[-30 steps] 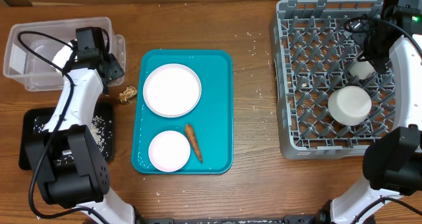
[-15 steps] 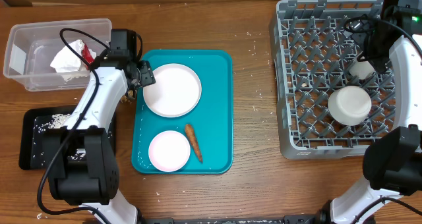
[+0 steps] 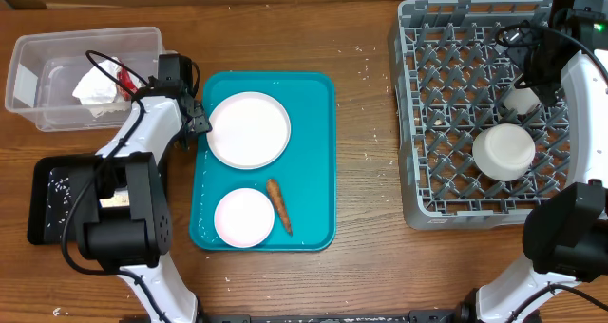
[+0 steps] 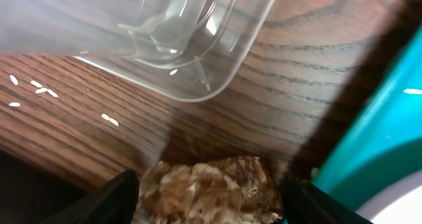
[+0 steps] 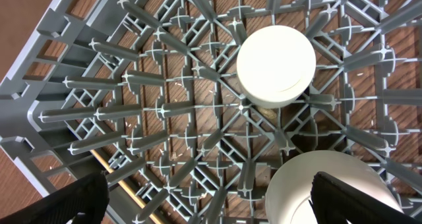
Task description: Sort waste into correct bins and load items into the dishwasher
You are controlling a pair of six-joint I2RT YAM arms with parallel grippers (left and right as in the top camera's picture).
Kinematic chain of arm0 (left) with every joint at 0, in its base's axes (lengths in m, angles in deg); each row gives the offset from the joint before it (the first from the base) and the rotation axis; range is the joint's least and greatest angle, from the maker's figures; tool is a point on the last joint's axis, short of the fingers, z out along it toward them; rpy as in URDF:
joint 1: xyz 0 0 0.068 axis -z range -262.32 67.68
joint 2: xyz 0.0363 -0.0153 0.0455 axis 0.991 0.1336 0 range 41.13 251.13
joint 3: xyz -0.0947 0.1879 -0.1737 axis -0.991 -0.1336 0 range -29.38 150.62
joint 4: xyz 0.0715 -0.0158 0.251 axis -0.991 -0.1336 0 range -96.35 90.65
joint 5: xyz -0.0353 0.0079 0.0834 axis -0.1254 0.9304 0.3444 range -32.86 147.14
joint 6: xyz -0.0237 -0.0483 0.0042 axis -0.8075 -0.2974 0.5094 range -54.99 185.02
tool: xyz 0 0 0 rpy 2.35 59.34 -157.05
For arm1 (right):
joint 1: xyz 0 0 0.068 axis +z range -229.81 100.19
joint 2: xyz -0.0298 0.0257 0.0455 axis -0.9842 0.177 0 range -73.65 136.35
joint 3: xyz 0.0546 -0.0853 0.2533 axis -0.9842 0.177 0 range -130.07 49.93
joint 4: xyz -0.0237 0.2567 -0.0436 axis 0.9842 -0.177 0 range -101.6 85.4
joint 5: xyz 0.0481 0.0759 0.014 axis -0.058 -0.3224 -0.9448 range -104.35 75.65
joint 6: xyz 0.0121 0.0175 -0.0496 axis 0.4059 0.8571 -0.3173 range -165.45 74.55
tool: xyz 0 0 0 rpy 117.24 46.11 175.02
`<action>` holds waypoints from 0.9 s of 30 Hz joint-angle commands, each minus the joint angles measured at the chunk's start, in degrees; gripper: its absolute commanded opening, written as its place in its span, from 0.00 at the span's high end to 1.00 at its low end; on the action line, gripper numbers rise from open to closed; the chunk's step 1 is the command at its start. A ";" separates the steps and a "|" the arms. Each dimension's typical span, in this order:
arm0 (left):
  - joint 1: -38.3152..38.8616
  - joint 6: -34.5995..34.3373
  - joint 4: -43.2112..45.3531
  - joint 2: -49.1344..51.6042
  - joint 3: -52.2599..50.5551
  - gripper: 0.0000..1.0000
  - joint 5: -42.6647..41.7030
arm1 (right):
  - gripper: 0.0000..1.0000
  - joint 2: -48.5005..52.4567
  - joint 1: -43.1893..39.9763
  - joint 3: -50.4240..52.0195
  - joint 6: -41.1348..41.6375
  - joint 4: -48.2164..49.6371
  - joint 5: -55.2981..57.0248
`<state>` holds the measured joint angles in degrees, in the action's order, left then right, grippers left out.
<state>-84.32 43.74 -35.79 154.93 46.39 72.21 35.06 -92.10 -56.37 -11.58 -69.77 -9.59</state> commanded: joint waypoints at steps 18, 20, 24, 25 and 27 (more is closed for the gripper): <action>-2.12 -1.44 -1.01 1.60 -1.49 0.37 -7.21 | 0.00 -1.11 0.07 -1.31 0.28 0.31 0.33; -2.12 -1.44 -1.03 1.62 -1.49 0.44 -7.21 | 0.00 -1.11 0.07 -1.31 0.28 0.31 0.33; -2.10 -1.46 -1.05 1.60 -1.36 0.60 -7.23 | 0.00 -1.11 0.07 -1.31 0.28 0.31 0.33; -2.10 -1.46 -1.07 1.57 -1.36 0.60 -7.23 | 0.00 -1.11 0.07 -1.31 0.28 0.31 0.33; -2.10 -1.46 -1.20 1.57 -1.36 0.63 -7.23 | 0.00 -1.11 0.07 -1.31 0.28 0.31 0.33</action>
<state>-86.12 42.67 -36.62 155.17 45.98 66.33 35.06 -92.10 -56.37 -11.53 -69.75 -9.62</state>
